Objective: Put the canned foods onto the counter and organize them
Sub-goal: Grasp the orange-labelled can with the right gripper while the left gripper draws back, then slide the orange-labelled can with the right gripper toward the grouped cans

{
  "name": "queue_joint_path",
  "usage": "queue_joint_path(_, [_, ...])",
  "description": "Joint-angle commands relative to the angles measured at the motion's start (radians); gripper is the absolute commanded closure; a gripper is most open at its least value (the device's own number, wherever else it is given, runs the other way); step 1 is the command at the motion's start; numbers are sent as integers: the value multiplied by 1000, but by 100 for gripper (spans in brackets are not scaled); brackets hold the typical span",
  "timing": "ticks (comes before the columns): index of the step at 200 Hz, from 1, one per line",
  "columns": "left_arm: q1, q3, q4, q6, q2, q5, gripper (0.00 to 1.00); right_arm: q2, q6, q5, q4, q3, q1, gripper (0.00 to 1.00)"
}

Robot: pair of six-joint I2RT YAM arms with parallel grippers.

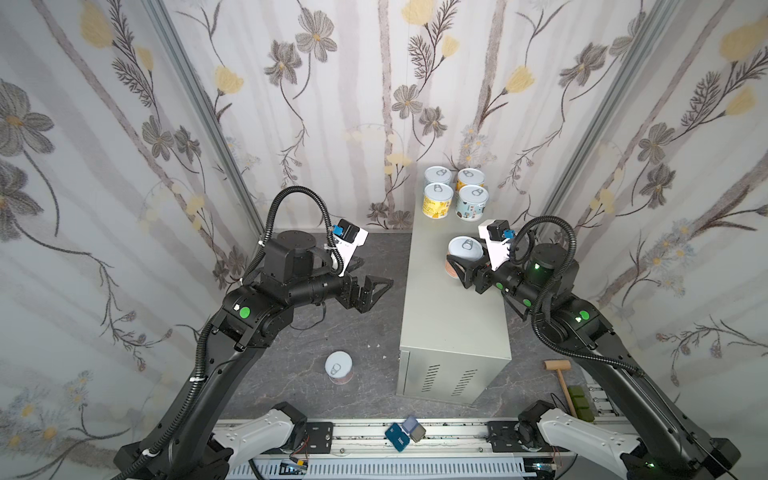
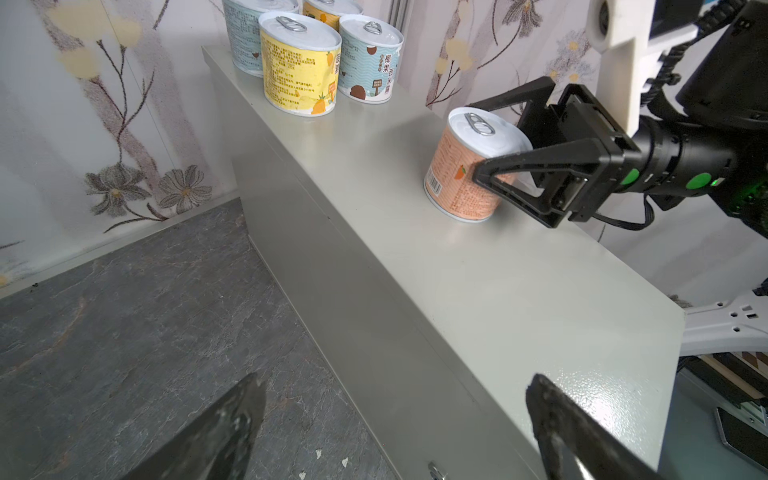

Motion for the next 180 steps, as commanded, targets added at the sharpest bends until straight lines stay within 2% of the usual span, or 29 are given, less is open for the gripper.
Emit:
queue_joint_path(1, [5,-21,50,-9,-14,-10,0,26,-9,19,59,8,-44,23])
queue_joint_path(29, [8,-40,69,-22,-19,-2,0,72,-1,4,93,29,-100,23])
queue_joint_path(65, [10,-53,89,-34,-18,8,0,127,0,20,119,59,-113,19])
queue_joint_path(108, [10,-62,93,-31,-15,6,0,91,14,34,128,49,-114,4])
queue_joint_path(180, [13,-91,134,-52,-1,29,0,43,40,52,126,-8,-114,1])
